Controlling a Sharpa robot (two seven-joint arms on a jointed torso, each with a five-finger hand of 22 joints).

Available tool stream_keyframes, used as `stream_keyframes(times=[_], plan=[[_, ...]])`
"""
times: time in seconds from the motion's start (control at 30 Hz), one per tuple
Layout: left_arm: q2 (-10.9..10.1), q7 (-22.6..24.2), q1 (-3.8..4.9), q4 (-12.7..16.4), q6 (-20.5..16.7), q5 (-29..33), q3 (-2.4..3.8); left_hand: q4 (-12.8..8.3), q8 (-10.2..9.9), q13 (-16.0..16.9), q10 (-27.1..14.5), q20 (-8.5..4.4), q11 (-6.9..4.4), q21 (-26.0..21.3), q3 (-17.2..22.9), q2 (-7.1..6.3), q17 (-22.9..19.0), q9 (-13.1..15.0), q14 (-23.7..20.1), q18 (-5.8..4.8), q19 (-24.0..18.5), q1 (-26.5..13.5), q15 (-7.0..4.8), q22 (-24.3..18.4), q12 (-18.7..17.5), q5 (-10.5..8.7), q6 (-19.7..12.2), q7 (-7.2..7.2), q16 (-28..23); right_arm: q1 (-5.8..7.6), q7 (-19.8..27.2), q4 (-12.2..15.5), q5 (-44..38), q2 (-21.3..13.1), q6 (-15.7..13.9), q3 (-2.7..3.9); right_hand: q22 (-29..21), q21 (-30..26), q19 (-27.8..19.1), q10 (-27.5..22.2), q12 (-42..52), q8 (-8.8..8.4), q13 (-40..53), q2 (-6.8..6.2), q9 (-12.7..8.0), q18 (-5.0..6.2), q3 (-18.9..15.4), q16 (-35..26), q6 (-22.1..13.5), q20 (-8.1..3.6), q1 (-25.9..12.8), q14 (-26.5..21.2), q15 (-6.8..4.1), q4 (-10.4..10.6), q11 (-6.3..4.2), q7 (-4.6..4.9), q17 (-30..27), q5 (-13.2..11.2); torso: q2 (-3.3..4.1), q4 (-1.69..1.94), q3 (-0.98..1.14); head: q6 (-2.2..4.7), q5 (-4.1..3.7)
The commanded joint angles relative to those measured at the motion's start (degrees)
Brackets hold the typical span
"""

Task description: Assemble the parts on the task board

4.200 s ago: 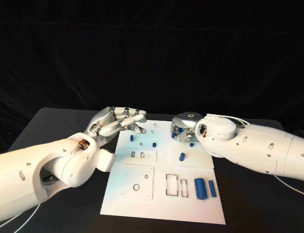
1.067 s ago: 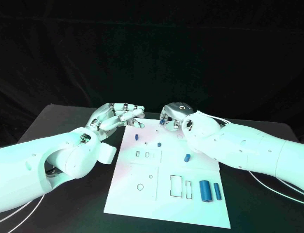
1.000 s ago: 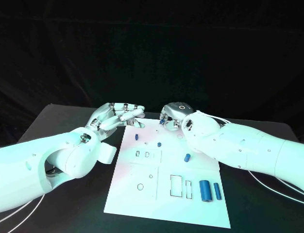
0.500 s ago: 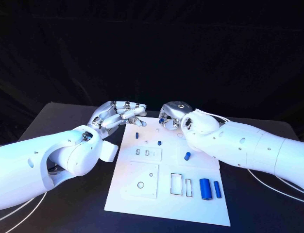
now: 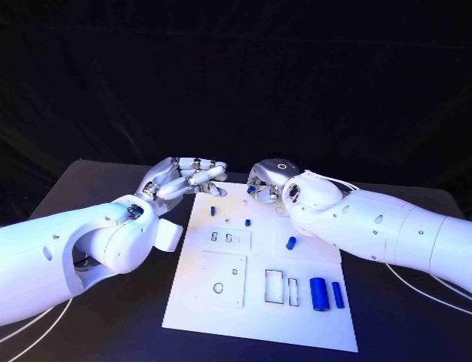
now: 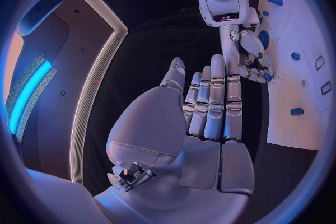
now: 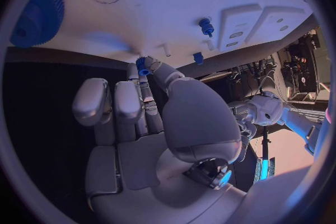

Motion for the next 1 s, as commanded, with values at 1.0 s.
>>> stream_keyframes(times=[1.0], plan=[[0.0, 0.2, 0.15, 0.1, 1.0, 0.1, 0.03, -0.1, -0.3, 0.0, -0.3, -0.05, -0.01, -0.2, -0.1, 0.58, 0.0, -0.1, -0.5, 0.41, -0.4, 0.1, 0.01, -0.1, -0.3, 0.06, -0.4, 0.07, -0.2, -0.07, 1.0, -2.2, 0.6, 1.4, 1.8, -0.04, -0.6, -0.3, -0.6, -0.9, -0.7, -0.53, -0.2, -1.22, 0.2, -0.78, 0.3, 0.2, -0.5, 0.16, 0.0, 1.7, 0.13, 1.1, 0.58, -0.09, -0.2, -0.2, 0.04, -0.05, -0.05, -0.28, 0.17]])
